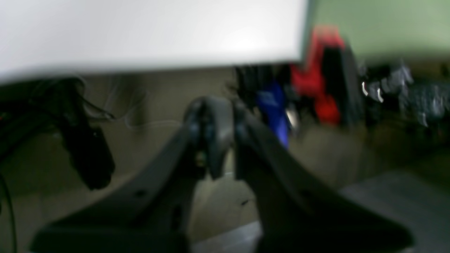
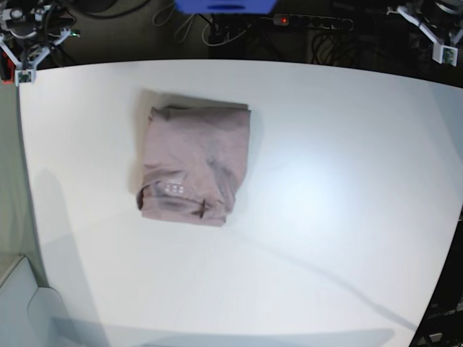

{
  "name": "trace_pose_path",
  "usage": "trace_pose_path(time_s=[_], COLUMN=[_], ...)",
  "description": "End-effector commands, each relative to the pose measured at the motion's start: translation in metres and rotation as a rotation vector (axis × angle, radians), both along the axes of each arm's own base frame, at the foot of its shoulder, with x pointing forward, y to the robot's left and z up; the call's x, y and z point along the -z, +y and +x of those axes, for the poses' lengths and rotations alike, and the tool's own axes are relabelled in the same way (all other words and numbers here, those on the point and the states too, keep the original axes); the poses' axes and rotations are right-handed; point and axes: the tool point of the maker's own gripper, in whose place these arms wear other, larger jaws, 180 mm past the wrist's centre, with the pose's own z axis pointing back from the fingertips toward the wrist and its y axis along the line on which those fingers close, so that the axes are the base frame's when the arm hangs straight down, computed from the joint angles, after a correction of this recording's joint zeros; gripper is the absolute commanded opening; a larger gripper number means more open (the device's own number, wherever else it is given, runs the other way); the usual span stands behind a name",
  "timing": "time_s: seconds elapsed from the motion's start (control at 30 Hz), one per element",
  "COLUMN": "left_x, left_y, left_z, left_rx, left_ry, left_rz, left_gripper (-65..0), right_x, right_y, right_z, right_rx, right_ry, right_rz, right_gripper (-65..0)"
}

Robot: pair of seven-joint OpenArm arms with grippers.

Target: Layout the t-shirt on the table in an organized manner, then fold the t-shirt properly

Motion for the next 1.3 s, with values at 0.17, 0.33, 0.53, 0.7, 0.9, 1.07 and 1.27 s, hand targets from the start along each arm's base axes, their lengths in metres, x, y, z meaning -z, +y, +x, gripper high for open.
trace_pose_path(time_s=[0.17, 0.33, 0.53, 0.7, 0.9, 1.07, 1.27], left_x=[0.017, 0.066, 0.138, 0.192, 0.237, 0.252, 0.272], left_y=[-0.02, -0.041, -0.094, -0.136, -0.157, -0.167, -0.141], left_z=[-0.04, -0.082, -0.136, -0.168, -0.174, -0.16, -0.158], left_rx=[-0.067, -0.057, -0.051, -0.101, -0.188, -0.206, -0.152], left_ry=[0.071, 0.256, 0.319, 0.321, 0.351, 0.345, 0.411], left_rz=[-0.079, -0.151, -0.314, -0.458, -0.557, -0.591, -0.344], left_gripper=[-50.6, -50.7, -50.7, -54.0, -54.4, -54.7, -54.7], right_x=[0.001, 0.041, 0.118, 0.17, 0.201, 0.22, 0.236], right_y=[-0.028, -0.032, -0.026, 0.005, 0.06, 0.113, 0.176], right_z=[-0.043, -0.089, -0.133, -0.168, -0.183, -0.186, -0.179], right_rx=[0.119, 0.17, 0.225, 0.243, 0.212, 0.195, 0.13], right_ry=[0.039, 0.154, 0.17, 0.221, 0.206, 0.215, 0.188], right_rz=[-0.028, 0.063, 0.262, 0.435, 0.578, 0.697, 0.836], right_gripper=[-65.0, -65.0, -65.0, -65.0, -65.0, -65.0, -65.0])
